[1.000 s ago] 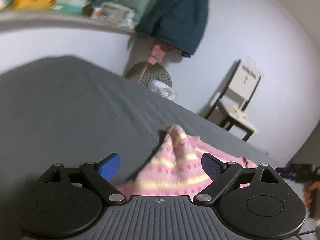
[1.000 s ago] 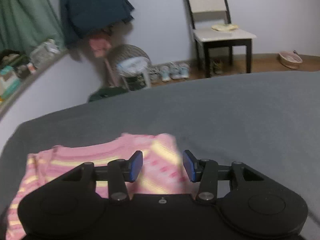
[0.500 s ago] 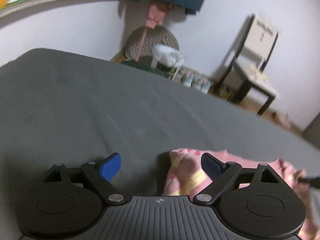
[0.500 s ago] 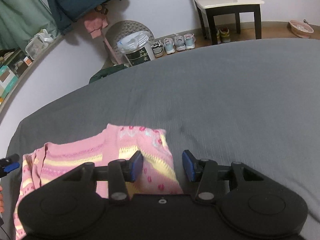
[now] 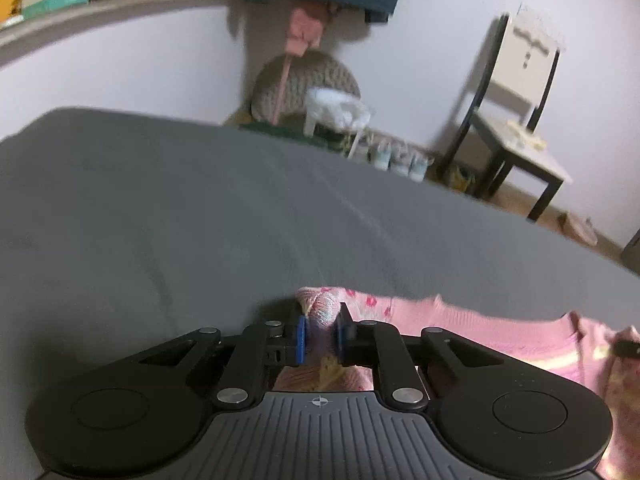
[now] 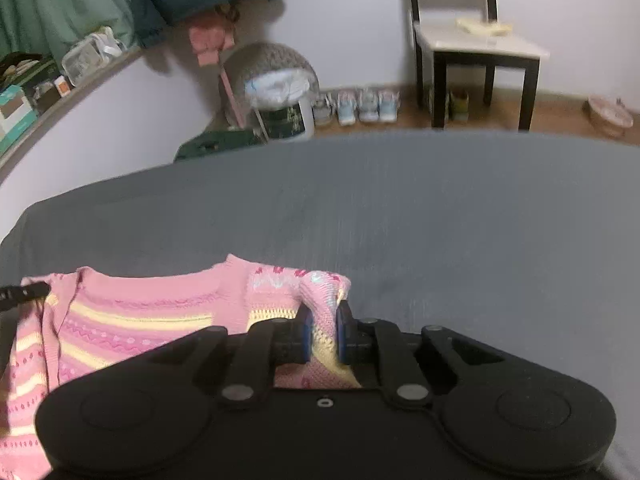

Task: Fold clothes

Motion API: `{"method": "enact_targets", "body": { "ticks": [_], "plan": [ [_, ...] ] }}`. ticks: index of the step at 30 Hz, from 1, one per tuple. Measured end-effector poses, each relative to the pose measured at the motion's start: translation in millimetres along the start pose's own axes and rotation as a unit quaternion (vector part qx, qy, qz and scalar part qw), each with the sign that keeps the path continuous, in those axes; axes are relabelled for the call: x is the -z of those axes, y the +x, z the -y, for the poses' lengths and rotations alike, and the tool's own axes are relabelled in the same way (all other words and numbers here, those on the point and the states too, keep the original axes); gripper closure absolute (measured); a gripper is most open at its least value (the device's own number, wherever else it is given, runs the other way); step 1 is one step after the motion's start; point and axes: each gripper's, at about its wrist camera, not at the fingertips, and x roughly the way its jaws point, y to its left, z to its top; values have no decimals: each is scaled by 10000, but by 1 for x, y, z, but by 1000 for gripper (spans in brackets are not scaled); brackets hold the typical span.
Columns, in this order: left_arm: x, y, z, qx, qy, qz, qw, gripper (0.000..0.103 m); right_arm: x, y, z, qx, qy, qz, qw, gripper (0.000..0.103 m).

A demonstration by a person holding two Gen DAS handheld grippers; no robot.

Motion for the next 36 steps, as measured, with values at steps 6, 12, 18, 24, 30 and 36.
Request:
{"method": "enact_targets", "body": {
  "ticks": [6, 12, 18, 24, 30, 36],
  "plan": [
    [7, -71, -12, 392, 328, 552, 9972, 89, 27, -79, -14, -610, -191, 729, 9953, 92],
    [61, -167, -36, 773, 1139, 834, 9870, 89, 100, -169, -30, -1182, -681, 1021, 9854, 92],
    [150, -237, -50, 1065, 2189, 518, 9685, 89, 205, -222, -32, -1265, -1451, 625, 9793, 92],
    [214, -253, -34, 631, 3807, 99, 9225, 76, 261, -225, -66, -628, -2899, 364, 9543, 85],
    [231, -275, -20, -1, 5315, 703, 8441, 11, 286, -232, -104, -1, -4928, 484, 8688, 70],
    [250, -276, 3, -268, 6827, 1000, 7233, 11, 311, -225, -126, 278, -6344, 328, 7718, 67]
  ]
}}
